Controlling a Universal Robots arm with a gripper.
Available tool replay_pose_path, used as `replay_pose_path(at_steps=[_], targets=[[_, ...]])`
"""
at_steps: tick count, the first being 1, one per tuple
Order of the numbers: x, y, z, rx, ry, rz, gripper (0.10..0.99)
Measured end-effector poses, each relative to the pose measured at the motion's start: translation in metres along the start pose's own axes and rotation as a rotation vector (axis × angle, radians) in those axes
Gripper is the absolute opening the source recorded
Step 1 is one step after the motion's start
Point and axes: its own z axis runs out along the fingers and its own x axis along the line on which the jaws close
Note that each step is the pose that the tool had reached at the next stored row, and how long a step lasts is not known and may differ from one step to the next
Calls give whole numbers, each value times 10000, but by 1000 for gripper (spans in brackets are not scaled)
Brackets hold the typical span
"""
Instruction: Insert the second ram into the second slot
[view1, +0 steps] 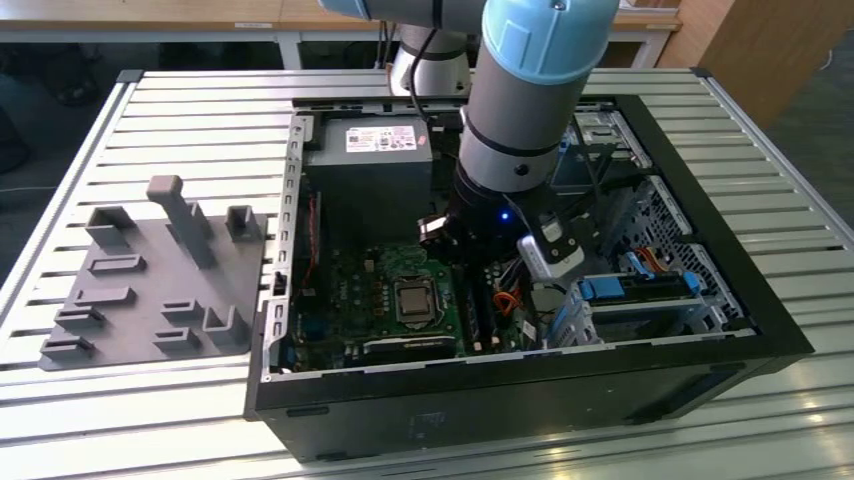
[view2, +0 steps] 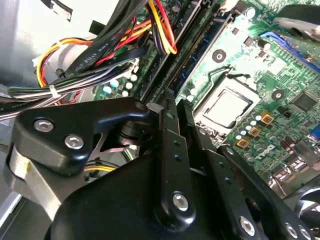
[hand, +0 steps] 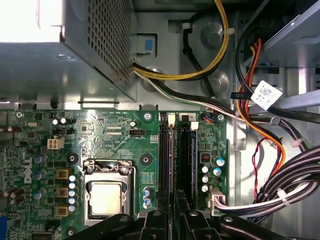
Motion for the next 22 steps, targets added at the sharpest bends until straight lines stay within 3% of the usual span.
replay_pose_path(at_steps=[4, 10, 16, 18, 19, 22], targets=[[-7, -1, 18, -26, 2, 0, 212], [-9, -7, 31, -160, 1, -3, 212], [-34, -8, 38, -187, 2, -4, 212], [-39, -8, 40, -187, 5, -2, 196], [-41, -8, 41, -187, 4, -2, 133], [-44, -7, 43, -180, 2, -4, 114]])
